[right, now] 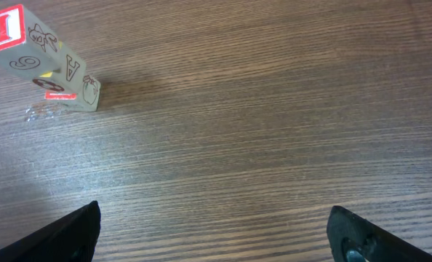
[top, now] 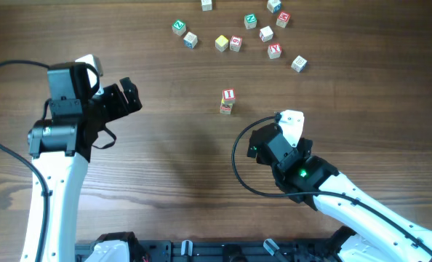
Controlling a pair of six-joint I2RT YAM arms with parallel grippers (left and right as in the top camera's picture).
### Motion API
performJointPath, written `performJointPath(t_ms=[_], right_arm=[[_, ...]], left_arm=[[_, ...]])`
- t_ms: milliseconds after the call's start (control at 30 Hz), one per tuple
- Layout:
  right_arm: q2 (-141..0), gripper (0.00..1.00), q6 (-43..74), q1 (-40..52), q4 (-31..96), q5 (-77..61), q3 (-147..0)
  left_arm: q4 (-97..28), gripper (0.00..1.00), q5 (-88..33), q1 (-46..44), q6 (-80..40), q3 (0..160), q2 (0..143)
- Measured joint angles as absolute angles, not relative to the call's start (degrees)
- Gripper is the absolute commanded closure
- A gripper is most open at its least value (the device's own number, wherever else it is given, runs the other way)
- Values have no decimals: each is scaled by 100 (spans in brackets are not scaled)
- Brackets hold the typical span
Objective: Form a tower
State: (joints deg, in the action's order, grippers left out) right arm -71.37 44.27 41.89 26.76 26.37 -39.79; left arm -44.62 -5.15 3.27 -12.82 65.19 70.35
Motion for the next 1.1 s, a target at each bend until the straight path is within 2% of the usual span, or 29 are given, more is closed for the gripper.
performJointPath(t_ms=[400,600,767,933,1100], right_arm=[[-7137,0,4425,4189,2674,2637,-3979],[-7137,0,4425,4189,2657,2637,-3979],[-7087,0,4431,4152,2856,2519,-3986],[-5422,0,4473,3194,3013,1531,-4154],[-4069,0,4466,2220,3798,1173,-4237]], left_arm=[[-5061,0,-854,-215,-751,8364,7251],[-5614,0,-891,-668,-602,9732,8698],[-5618,0,-893,-1063,-344,9802,9247],[-5660,0,-893,-1120,-303,9854,9236],[-5592,0,-1227,-1133,-303,9854,9236]])
